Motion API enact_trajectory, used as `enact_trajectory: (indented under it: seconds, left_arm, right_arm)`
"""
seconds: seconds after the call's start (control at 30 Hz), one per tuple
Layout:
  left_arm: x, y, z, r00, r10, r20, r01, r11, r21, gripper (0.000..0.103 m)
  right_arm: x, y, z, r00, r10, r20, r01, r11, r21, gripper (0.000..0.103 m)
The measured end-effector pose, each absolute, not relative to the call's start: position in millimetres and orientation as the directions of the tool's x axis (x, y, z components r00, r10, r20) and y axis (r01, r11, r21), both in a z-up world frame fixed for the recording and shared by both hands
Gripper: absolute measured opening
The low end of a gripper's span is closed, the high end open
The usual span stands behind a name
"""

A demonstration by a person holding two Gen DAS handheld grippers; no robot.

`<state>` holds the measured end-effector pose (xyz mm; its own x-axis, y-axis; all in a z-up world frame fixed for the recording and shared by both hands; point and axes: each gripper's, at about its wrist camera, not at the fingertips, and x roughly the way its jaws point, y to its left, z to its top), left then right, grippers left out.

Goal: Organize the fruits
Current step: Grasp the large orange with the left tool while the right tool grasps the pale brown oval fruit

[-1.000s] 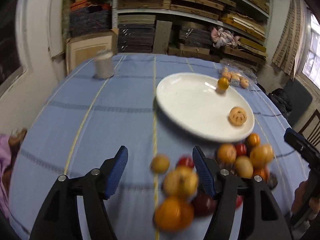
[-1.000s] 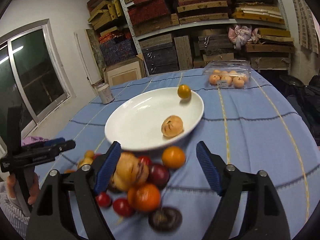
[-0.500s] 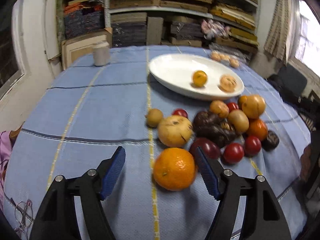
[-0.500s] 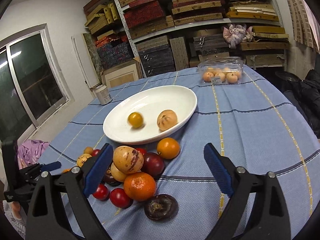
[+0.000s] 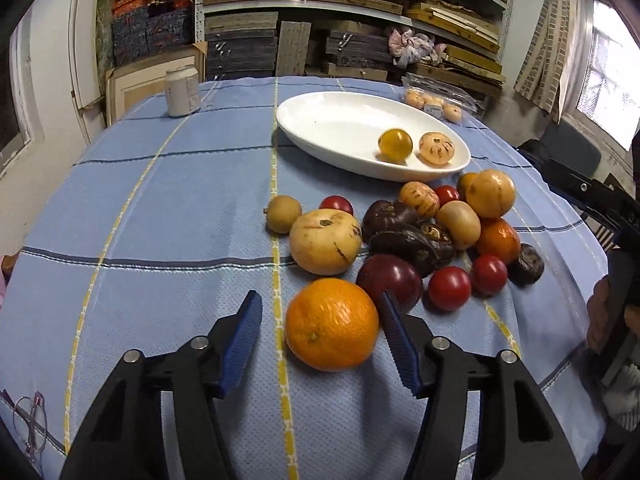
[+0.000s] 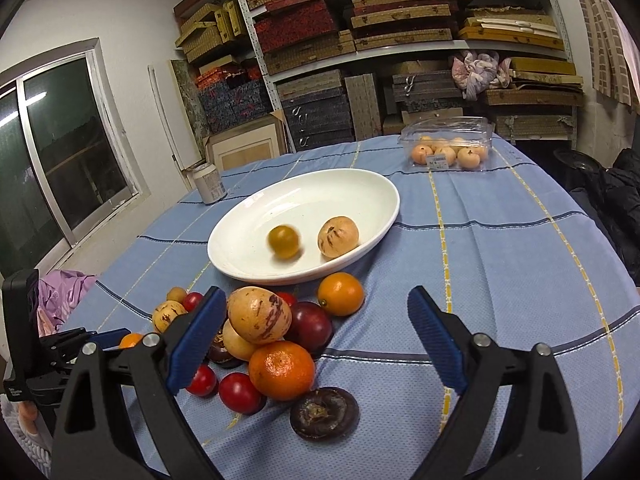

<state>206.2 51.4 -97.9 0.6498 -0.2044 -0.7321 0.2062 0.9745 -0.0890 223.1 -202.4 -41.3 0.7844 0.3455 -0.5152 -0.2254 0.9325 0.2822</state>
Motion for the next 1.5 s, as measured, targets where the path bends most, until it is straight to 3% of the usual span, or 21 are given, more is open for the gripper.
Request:
enact_trajectory:
  seconds: [0.1, 0.67, 0.77, 0.93, 1.03, 1.27, 1.5]
  left_arm:
    - [205.3, 52.2, -102.0, 0.611, -0.242, -0.753, 0.224, 0.966, -0.129, 0.048]
    - [207.7, 52.9, -102.2, 0.61, -0.246, -0.753, 0.217, 0.966, -0.14, 0.047]
    - [207.7, 53.0, -102.2, 0.61, -0.245, -0.753, 0.217, 0.966, -0.139, 0.047]
    - [207.9, 53.4, -102.4, 0.611, -0.245, -0.753, 0.217, 0.966, -0.138, 0.047]
    - [208.0, 53.5, -102.5, 0.611, -0.246, -0.753, 0.217, 0.966, -0.14, 0.047]
    - [207.2, 52.7, -101.1, 0.616, -0.25, -0.747, 0.219, 0.965, -0.143, 0.047]
    - [197.6, 52.0, -87.1, 0.693, -0.227, -0.685, 0.214, 0.971, -0.106, 0.047]
  right_arm:
    - [222.2, -201.4, -41.7, 0.785, 0.346, -0.514, -0.233, 0.933, 0.273, 0.09]
    - [225.0, -150.6, -47.5, 0.772, 0.326, -0.545, -0.329, 0.939, 0.096, 0.089]
    - [235.0, -142.5, -54.4, 0.748, 0.326, -0.578, -0.337, 0.937, 0.092, 0.081]
    - [248.3, -133.8, -66.4, 0.702, 0.334, -0.63, -0.353, 0.93, 0.1, 0.053]
    - [253.2, -135.2, -68.5, 0.689, 0.35, -0.634, -0.352, 0.927, 0.129, 0.044]
    - [253.1, -144.3, -69.2, 0.677, 0.385, -0.627, -0.354, 0.917, 0.181, 0.043]
    - [242.5, -156.8, -63.0, 0.692, 0.401, -0.6, -0.336, 0.915, 0.224, 0.043]
